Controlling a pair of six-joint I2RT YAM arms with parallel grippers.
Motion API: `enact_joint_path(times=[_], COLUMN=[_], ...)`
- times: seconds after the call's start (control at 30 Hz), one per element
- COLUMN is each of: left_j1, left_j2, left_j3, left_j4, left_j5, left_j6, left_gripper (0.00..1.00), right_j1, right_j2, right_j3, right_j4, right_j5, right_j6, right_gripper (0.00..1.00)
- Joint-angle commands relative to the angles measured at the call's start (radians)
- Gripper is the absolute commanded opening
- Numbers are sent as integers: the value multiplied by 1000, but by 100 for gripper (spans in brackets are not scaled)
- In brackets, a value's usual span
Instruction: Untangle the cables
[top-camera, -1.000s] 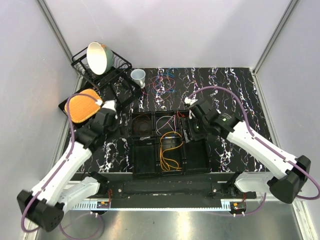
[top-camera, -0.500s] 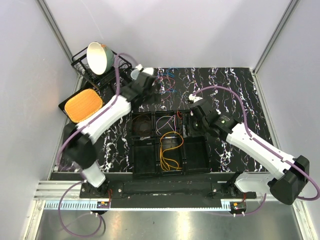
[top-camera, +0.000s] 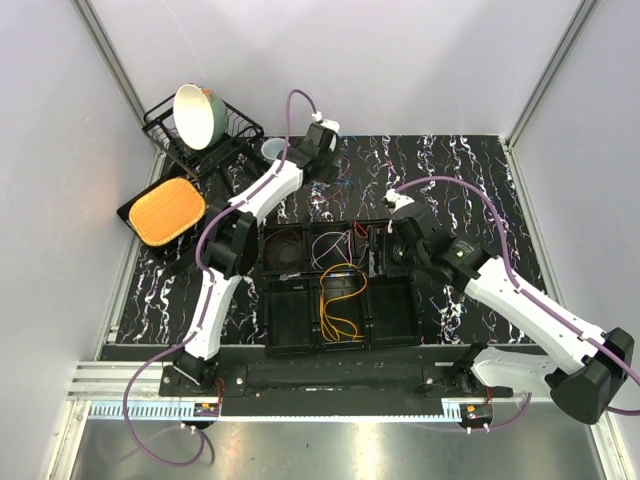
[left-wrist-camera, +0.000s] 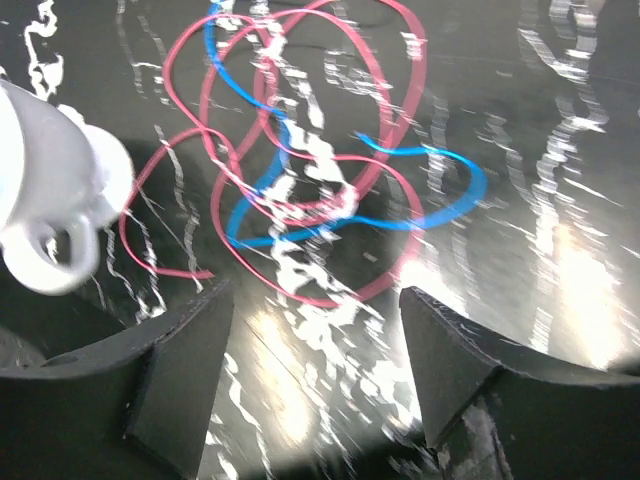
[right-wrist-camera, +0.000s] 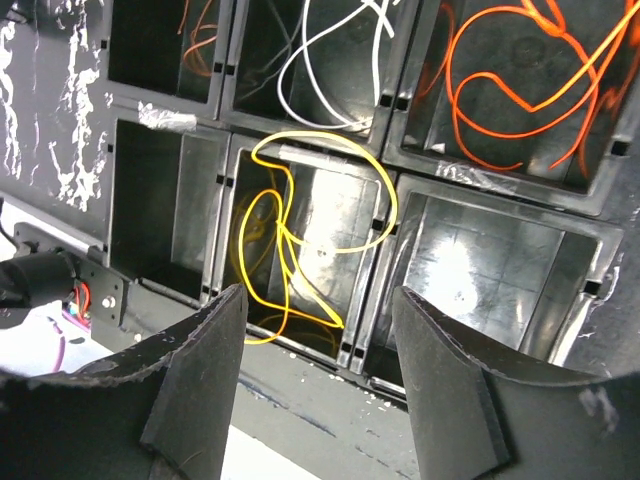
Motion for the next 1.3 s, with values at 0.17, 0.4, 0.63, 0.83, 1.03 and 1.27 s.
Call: enact_joint_path(times=[0.17,0.4,0.63,0.83,1.03,1.27], left_j1=[59,86,105,109,109,94], left_j2=[115,205,227,231,239,69], left_j3=[140,246,267,278,292,218], left_j4=[83,83,91,94,87,75], left_j5=[60,126,124,132,140,273], left_j6=[83,94,71,73,79,1], left_gripper=[71,66,45,10,0,0], right_j1=[-8,-7,-7,-8,-8,-8], right_j2=[-39,-39,-31,-3,-22,-63], right_j3=[-51,-96,-106,-106,-102,-94], right_j4=[75,91,91,91,90,79], right_j5=[-49,-52,-47,-49,-64,-59], right_j6=[34,49,52,49,59,74], right_gripper=[64,63,63,61,61,59])
